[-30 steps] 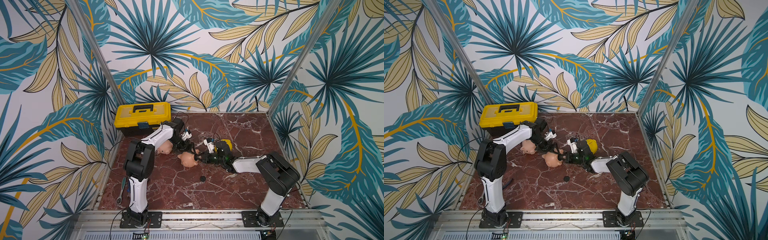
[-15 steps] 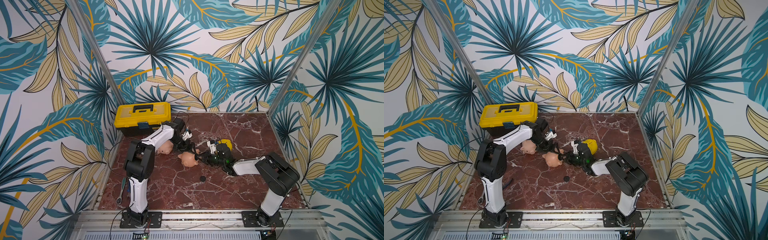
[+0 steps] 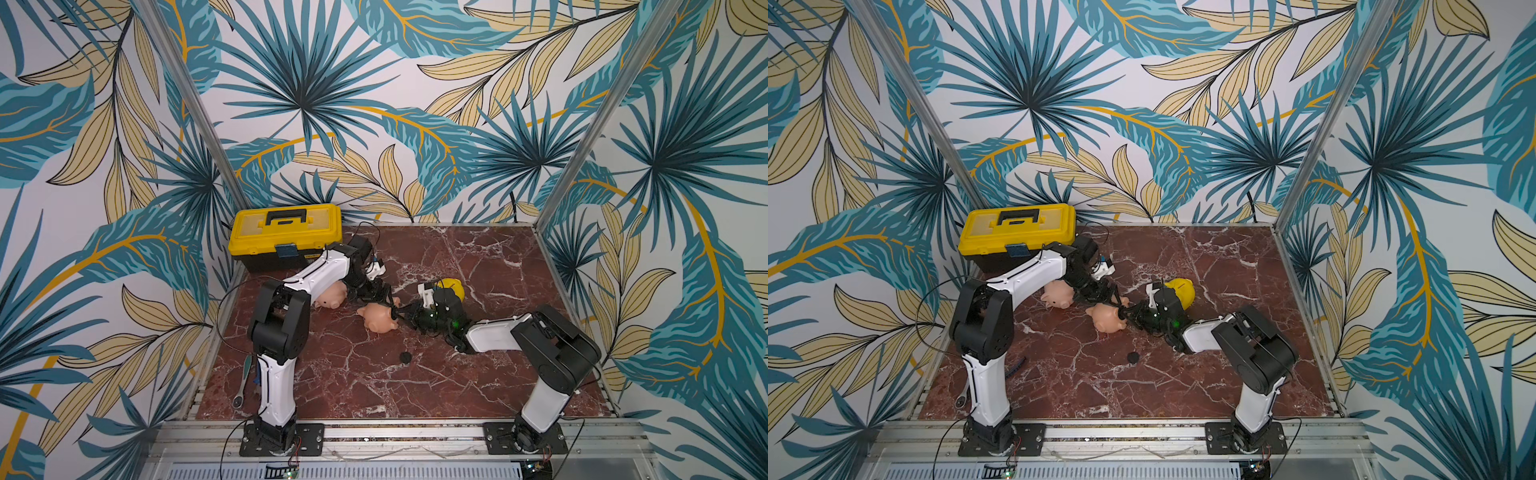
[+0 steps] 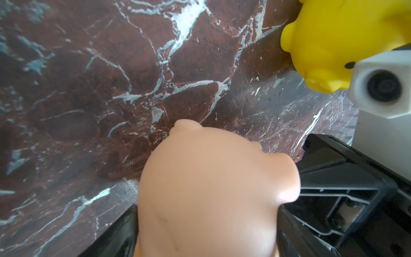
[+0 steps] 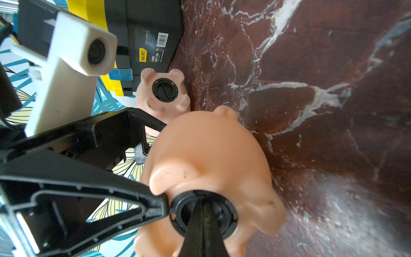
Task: Close piggy banks
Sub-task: Screw the knob on the piggy bank.
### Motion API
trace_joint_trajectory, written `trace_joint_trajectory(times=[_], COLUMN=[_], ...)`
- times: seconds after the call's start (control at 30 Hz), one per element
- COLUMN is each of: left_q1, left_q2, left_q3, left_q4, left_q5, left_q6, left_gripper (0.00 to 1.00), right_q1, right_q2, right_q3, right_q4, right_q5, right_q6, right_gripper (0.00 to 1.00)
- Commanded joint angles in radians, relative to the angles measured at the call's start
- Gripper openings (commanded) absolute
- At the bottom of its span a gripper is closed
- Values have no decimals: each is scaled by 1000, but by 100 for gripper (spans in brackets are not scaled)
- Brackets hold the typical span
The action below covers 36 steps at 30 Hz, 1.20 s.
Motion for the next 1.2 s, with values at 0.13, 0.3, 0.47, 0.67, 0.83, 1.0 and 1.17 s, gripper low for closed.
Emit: trace_joint_trajectory(times=[0.13, 0.3, 0.47, 0.67, 0.83, 1.0, 1.17], left_q1=[-36, -36, -33, -25, -24, -27, -34], left_q2=[26, 26, 18, 27, 54, 60, 40], left_q3=[-24, -16, 6, 51, 99, 122, 116], left_q4=[-50, -50, -50, -35, -24, -24, -25], left_q5=[-37, -70, -184, -303, -337, -318, -298], left_q6=[26, 16, -30, -109, -161, -171, -178], left_gripper=[83, 83, 82, 82, 82, 82, 87], right_q1=[-17, -19, -18, -21, -22, -22, -22], right_q2=[-13, -60, -118, -229, -330, -401, -421], right_q3=[-6, 2, 13, 42, 55, 46, 37], right_q4=[27, -85, -246, -475, -618, -685, -696], right_q5=[103, 125, 151, 189, 224, 247, 245], right_q6=[83, 25, -60, -189, -243, -257, -258], right_gripper=[0, 6, 24, 36, 38, 38, 38])
